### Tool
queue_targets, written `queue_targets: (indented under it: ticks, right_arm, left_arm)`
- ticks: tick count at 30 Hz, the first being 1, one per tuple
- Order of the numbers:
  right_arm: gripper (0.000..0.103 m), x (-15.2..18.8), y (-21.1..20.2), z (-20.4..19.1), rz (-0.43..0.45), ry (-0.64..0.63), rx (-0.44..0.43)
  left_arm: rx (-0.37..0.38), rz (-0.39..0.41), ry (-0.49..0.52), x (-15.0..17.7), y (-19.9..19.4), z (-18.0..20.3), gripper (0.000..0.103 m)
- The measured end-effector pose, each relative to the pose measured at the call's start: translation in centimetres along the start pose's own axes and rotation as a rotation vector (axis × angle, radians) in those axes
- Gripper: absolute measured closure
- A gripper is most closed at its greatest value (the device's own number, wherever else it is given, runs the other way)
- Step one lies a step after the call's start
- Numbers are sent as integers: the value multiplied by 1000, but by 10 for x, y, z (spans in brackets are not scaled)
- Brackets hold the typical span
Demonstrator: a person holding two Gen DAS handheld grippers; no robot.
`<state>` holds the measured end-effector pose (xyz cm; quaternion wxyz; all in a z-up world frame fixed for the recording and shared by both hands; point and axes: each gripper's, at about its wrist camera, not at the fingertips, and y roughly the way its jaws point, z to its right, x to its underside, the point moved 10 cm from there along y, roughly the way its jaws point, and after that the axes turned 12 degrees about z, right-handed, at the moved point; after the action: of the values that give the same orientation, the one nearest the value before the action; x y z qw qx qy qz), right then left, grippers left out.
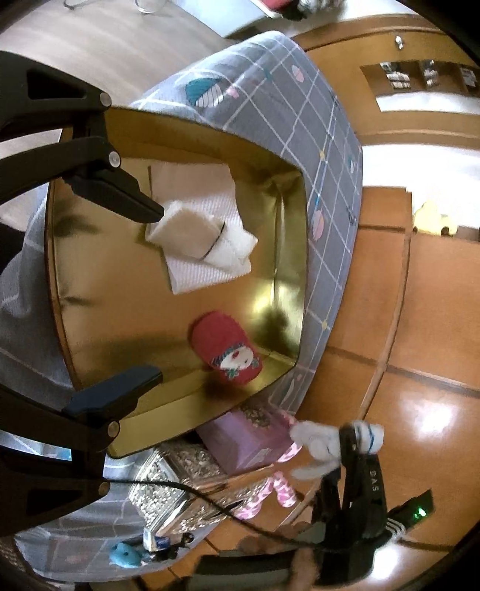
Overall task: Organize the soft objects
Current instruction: 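Carry the white socks into the gold tray with the right gripper and release, then move both grippers past the silver tissue box toward the items on the bed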
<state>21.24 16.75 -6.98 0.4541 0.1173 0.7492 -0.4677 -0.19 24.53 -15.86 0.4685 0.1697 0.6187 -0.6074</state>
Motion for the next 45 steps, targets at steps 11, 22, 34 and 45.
queue_targets:
  ticks: [11,22,34,45]
  right_arm:
    - [68,104,44,-116,-228,-64,-191]
    - [58,108,46,-125,-226,0,-194]
    - [57,105,-15,-105,-112,-73,-174]
    - [57,112,-71,-64,10,-119,-93]
  left_arm:
    - [-99,32,-96,-7,-8,-53,23]
    - [-114,35,-112,-7,-8,-62,22]
    - [-99,56,-64,-12,-14,-46,22]
    - [-76,67,14,-12,-21,-18,19]
